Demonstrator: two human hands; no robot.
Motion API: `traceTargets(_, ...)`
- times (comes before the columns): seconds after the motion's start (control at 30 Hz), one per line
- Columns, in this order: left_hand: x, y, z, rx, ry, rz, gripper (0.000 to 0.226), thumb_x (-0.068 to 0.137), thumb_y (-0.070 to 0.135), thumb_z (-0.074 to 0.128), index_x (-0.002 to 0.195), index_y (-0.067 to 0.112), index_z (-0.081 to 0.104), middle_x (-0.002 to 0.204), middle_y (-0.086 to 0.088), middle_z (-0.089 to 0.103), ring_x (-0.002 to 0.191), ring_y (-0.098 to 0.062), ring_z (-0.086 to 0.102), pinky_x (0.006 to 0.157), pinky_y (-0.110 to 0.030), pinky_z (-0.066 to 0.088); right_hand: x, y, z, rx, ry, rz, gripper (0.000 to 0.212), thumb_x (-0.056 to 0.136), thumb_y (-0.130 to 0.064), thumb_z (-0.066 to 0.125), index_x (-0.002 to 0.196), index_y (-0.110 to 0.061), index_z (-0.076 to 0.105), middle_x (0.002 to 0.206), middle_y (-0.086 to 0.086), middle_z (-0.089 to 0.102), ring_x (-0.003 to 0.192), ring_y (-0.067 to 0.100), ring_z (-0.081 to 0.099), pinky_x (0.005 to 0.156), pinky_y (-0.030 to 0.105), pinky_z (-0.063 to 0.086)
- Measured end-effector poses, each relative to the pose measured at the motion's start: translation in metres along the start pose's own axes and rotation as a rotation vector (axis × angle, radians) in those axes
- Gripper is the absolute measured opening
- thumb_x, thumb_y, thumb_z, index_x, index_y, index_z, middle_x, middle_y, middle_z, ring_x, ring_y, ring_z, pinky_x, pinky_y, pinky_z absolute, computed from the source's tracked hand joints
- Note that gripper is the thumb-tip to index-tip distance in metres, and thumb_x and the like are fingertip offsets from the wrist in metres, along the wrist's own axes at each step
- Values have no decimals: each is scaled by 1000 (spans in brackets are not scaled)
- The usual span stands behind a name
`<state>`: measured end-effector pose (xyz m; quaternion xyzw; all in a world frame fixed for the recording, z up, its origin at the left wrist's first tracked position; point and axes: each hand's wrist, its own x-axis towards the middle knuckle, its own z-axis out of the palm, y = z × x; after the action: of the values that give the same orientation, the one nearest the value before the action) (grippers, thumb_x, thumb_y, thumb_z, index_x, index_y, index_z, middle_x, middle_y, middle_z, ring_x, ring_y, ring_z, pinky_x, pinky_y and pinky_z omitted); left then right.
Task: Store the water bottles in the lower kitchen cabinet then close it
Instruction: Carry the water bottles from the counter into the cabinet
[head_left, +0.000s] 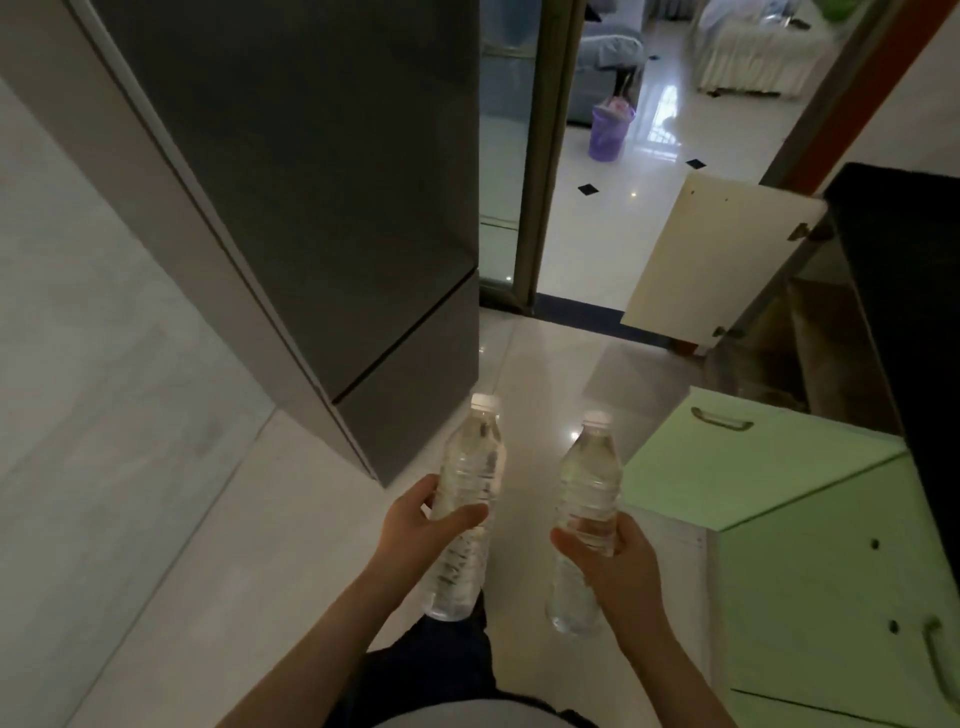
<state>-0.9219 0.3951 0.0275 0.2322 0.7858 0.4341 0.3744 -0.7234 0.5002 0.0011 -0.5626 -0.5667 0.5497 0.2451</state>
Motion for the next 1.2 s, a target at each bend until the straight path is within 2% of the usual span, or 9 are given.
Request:
traceTargets(0.1,77,37,5,19,-45,32,28,77,36,79,99,31,63,96,2,69,86,-14,65,74,-29,54,66,-32,9,3,66,9,32,69,-15,88,93,-11,67,82,3,71,72,13,66,58,14,47)
traceTargets(0.23,169,100,6,2,-132,71,46,75,44,79,113,26,62,99,4,68,88,-10,65,67,-19,47,145,-87,14,-1,147,1,31,67,-18,89,89,-14,67,80,4,72,71,17,68,66,38,57)
traceTargets(0.33,229,143,9,6,-163,141,65,57,61,74,109,24,66,95,4,71,84,-12,68,67,-19,48,196,-121,12,30,195,-5,31,68,-17,89,90,-13,68,79,1,72,69,11,68,57,24,52)
traceTargets(0.43,281,172,25,-24,-208,136,43,70,38,83,106,23,67,93,2,73,82,-11,69,63,-14,50,241,-143,7,79,220,16,31,69,-14,87,92,-16,67,81,-2,72,66,4,67,52,11,48)
traceTargets(0.57,347,204,64,-85,-234,63,27,81,22,78,105,18,68,91,-1,73,82,-15,70,62,-17,50,308,-159,-5,113,227,38,30,71,-11,86,93,-15,66,83,-1,71,65,2,67,54,13,50)
traceTargets(0.73,425,255,121,-122,-273,21,32,80,29,76,110,23,66,101,-5,73,92,-23,71,83,-42,58,406,-181,-37,144,236,59,33,69,-15,87,92,-19,63,87,3,71,76,15,69,65,27,55)
traceTargets(0.83,469,299,156,-83,-319,47,36,80,35,75,114,28,64,104,-1,72,94,-19,70,83,-39,58,460,-199,-65,172,269,64,36,69,-17,88,94,-22,63,88,1,71,78,16,69,66,28,55)
traceTargets(0.97,520,358,203,-83,-367,102,24,81,28,76,103,31,66,100,3,71,91,-12,68,73,-26,53,520,-220,-102,199,342,52,36,71,-16,86,96,-25,62,90,-3,70,78,10,67,61,16,50)
traceTargets(1.2,591,406,286,46,-535,91,25,78,36,78,101,32,69,99,3,73,94,-15,69,83,-34,55,580,-212,-142,302,520,146,37,71,-13,85,101,-19,65,91,2,72,74,9,71,62,19,52)
